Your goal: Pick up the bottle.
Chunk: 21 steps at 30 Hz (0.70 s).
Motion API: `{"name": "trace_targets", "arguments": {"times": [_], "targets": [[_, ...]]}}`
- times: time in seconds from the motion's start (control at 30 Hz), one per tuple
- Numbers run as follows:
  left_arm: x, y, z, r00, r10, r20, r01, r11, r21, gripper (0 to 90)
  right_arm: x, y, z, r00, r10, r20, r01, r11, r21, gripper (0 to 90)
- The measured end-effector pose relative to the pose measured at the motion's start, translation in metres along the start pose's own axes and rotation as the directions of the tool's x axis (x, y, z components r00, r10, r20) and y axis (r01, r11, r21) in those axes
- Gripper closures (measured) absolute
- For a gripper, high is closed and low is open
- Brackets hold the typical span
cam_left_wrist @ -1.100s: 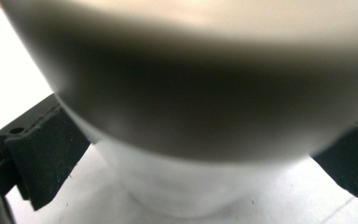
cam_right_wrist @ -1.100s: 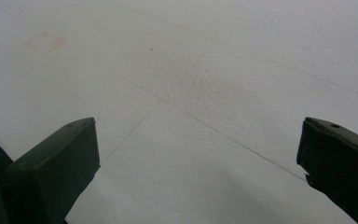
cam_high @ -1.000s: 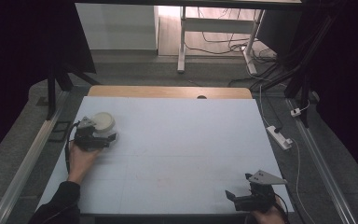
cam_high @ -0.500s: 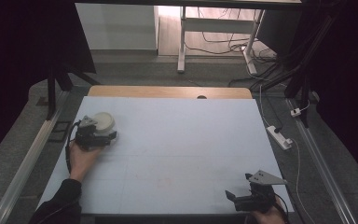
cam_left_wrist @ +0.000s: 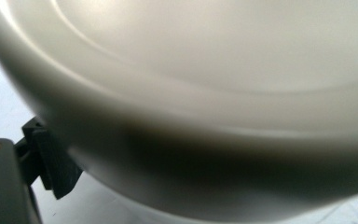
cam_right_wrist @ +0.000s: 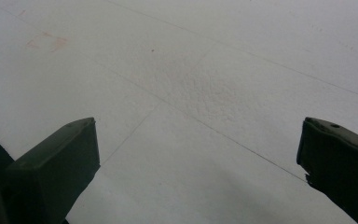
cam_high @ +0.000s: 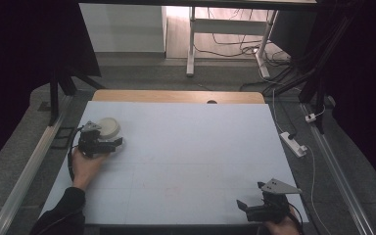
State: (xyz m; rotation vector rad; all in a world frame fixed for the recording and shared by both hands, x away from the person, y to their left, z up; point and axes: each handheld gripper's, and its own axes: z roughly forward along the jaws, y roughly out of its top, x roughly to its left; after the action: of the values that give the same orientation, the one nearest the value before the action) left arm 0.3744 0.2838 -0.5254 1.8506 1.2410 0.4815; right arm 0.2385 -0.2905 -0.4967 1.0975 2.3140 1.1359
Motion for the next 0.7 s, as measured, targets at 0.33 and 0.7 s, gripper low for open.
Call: {"name": "trace_targets", "arguments": {"times": [0.33,0.7], "targets": [[-0.039,0.018,-0.01,0.992,0.105,0.07,-0.102,0.9937,-0.047,7.7,0.0,0.0,0.0,1.0,0.0,0.0,0.0,1.0,-0.001,0.0],[-0.085,0.031,-0.012,0.965,0.211,0.156,-0.202,0.9769,-0.069,7.7,0.0,0.0,0.0,1.0,0.002,0.0,-0.002,1.0,0.0,0.0]]}}
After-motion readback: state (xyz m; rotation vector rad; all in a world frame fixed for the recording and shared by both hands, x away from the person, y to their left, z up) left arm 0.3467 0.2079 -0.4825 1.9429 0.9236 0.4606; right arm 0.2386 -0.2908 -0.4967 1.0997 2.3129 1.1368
